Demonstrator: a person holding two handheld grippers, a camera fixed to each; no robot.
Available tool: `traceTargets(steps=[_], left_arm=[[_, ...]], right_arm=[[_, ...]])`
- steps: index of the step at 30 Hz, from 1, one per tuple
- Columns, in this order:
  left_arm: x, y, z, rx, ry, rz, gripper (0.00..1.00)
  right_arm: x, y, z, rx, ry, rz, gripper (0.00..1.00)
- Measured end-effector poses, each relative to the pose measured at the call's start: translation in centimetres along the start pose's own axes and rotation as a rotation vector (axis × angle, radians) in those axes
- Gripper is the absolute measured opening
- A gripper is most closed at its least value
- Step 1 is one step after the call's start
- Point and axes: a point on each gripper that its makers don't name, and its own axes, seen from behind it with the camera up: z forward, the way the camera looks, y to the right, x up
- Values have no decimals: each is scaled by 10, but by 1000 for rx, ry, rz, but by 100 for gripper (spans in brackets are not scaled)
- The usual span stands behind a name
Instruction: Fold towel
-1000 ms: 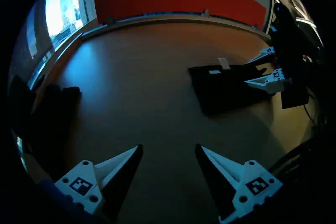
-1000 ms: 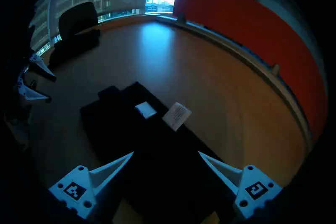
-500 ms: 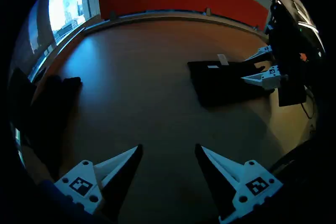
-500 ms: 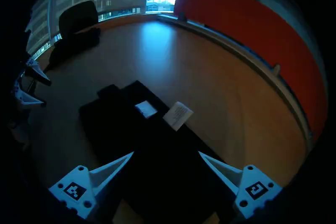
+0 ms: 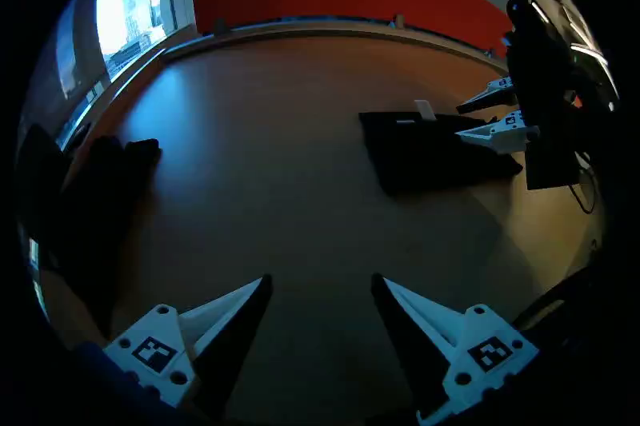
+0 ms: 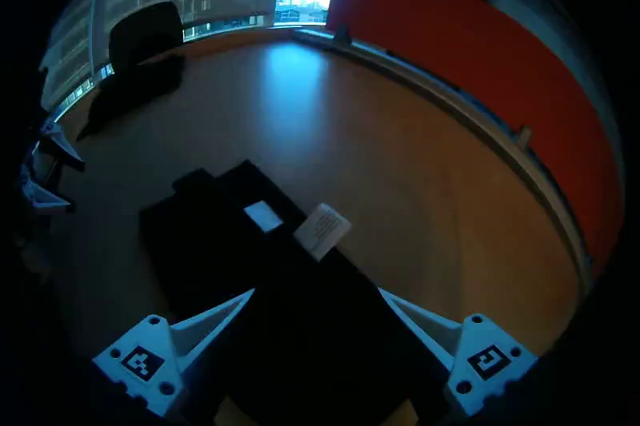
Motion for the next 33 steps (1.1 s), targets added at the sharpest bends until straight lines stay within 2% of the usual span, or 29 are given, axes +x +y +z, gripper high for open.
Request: traceTargets(steps=[8, 17, 27, 33], left_arm=[[-3, 0, -5, 6, -1, 1, 92], [-5, -2, -11, 16, 0, -3, 92], [-8, -3, -17, 21, 3, -10, 92], [-9, -2, -19, 21, 4, -9, 92]], right_arm=[[11, 19, 3, -23, 7, -7, 99], [21, 31, 10, -36, 8, -17, 98], [24, 35, 7, -41, 15, -17, 98], [23, 32, -1, -38, 22, -14, 99]])
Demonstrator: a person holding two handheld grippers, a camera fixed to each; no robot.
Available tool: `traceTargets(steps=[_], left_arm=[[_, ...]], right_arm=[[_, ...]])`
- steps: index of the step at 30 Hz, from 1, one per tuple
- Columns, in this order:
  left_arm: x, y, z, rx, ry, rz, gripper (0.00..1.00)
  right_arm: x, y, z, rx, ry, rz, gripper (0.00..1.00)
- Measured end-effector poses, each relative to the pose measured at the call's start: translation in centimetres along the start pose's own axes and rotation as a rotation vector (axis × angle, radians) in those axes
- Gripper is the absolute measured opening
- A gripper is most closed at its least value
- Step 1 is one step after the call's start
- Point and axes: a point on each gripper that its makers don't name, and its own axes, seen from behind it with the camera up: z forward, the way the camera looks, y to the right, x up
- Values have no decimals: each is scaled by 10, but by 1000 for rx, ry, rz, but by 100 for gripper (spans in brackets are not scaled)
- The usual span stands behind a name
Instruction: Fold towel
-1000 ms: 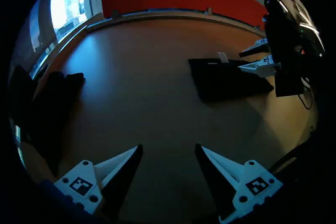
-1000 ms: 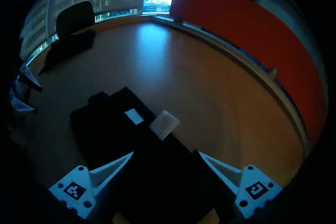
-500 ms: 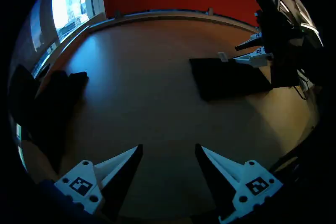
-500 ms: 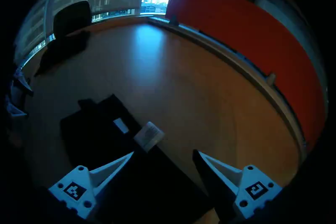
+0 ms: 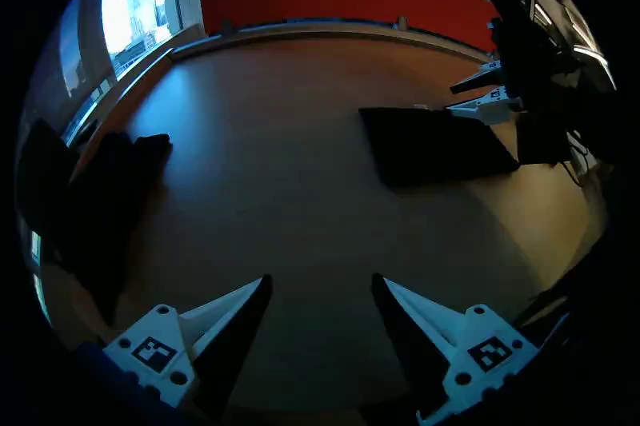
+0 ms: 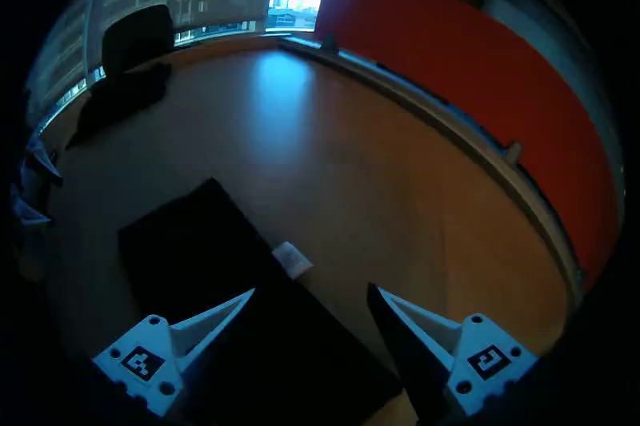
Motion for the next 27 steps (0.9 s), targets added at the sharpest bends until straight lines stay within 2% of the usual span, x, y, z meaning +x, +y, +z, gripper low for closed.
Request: traceTargets(steps=[17, 27], left_arm=[[0, 3, -4, -2, 10, 7, 92], [-1, 3, -7, -3, 14, 15, 92]], right_arm=[[-45, -9, -46, -16, -7, 64, 98], [-68, -10, -67, -29, -12, 84, 98]])
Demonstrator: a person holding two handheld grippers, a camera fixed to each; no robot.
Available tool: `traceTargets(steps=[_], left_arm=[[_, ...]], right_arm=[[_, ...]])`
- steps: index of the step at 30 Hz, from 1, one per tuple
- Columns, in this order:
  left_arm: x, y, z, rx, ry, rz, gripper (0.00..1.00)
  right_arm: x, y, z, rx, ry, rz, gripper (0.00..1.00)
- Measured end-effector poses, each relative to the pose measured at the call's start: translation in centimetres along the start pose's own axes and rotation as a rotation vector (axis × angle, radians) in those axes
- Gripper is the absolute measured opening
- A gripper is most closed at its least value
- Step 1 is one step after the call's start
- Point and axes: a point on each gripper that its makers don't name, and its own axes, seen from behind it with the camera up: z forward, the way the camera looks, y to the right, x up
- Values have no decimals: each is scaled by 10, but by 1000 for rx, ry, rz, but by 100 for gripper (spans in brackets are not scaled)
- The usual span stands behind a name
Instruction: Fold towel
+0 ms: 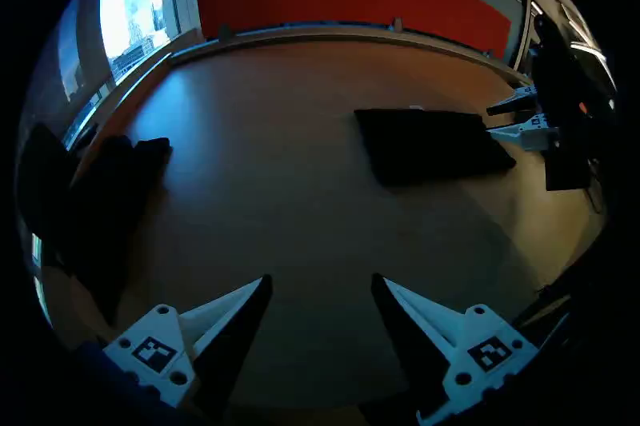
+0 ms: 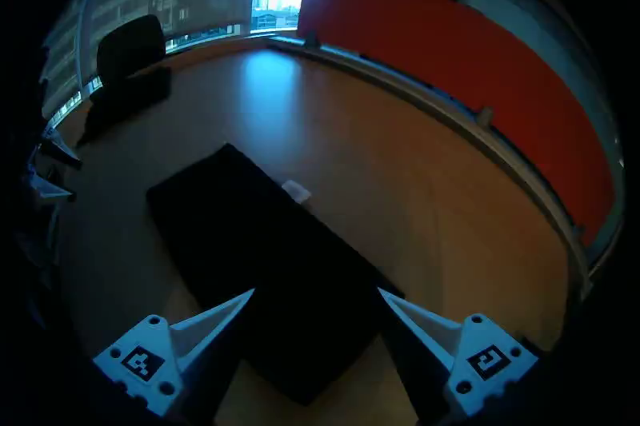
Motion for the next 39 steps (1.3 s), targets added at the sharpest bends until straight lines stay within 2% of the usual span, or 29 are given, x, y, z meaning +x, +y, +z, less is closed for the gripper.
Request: traceTargets(steps=[12, 25, 31, 39], left_arm=[[0, 3, -2, -2, 8, 3, 92], [-2, 4, -4, -2, 5, 10, 92], [-3, 5, -4, -3, 2, 12, 92], [-5, 6, -4, -5, -2, 10, 92]], right_arm=[[-37, -5, -27, 5, -32, 10, 98], [-68, -8, -45, 19, -66, 15, 95], [-77, -7, -51, 28, -79, 19, 86], [-89, -7, -56, 51, -114, 35, 66]])
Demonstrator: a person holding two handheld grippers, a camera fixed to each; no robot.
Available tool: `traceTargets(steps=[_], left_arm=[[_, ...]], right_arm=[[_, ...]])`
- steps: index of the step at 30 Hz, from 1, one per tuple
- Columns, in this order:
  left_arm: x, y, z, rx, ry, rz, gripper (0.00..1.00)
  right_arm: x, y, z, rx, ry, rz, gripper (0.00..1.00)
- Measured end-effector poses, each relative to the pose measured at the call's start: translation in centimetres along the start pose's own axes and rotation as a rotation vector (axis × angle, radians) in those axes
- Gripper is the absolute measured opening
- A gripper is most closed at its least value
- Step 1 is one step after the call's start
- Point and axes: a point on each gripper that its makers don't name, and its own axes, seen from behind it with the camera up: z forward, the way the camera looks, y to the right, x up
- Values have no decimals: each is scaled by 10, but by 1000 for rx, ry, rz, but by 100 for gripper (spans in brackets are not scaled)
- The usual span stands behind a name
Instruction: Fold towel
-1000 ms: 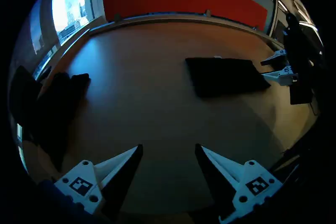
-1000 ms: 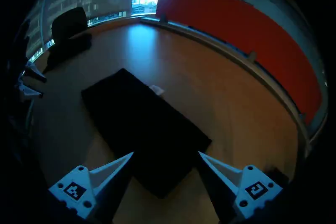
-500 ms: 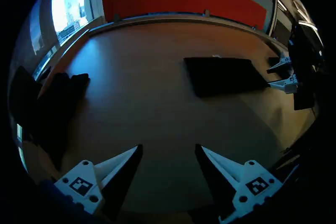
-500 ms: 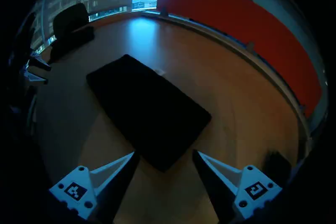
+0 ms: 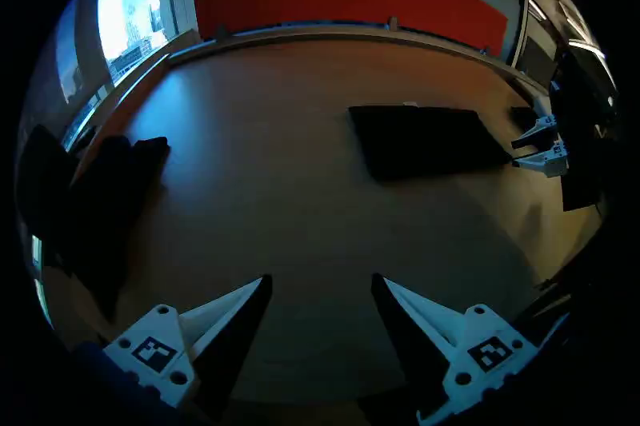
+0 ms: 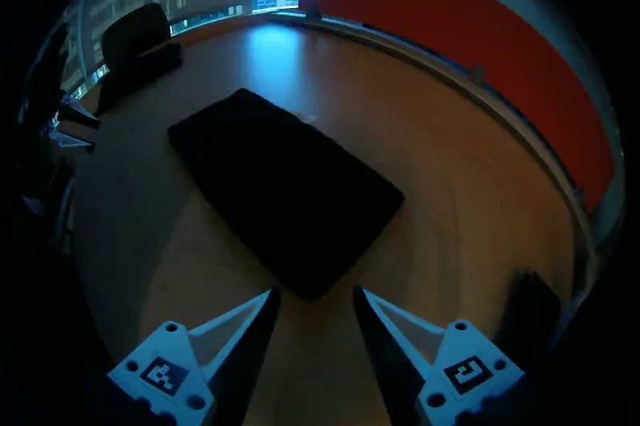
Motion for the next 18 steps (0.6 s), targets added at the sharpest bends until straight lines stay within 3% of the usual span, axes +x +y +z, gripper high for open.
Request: traceTargets(steps=[8, 13, 18], left_arm=[[-1, -1, -1, 0, -1, 0, 92], [-1, 0, -1, -2, 0, 1, 92], [-2, 0, -2, -2, -2, 1, 92]], right_arm=[[-7, -4, 1, 35, -26, 7, 42], [-10, -6, 5, 45, -36, 2, 38], [-8, -5, 7, 44, -35, -3, 27]])
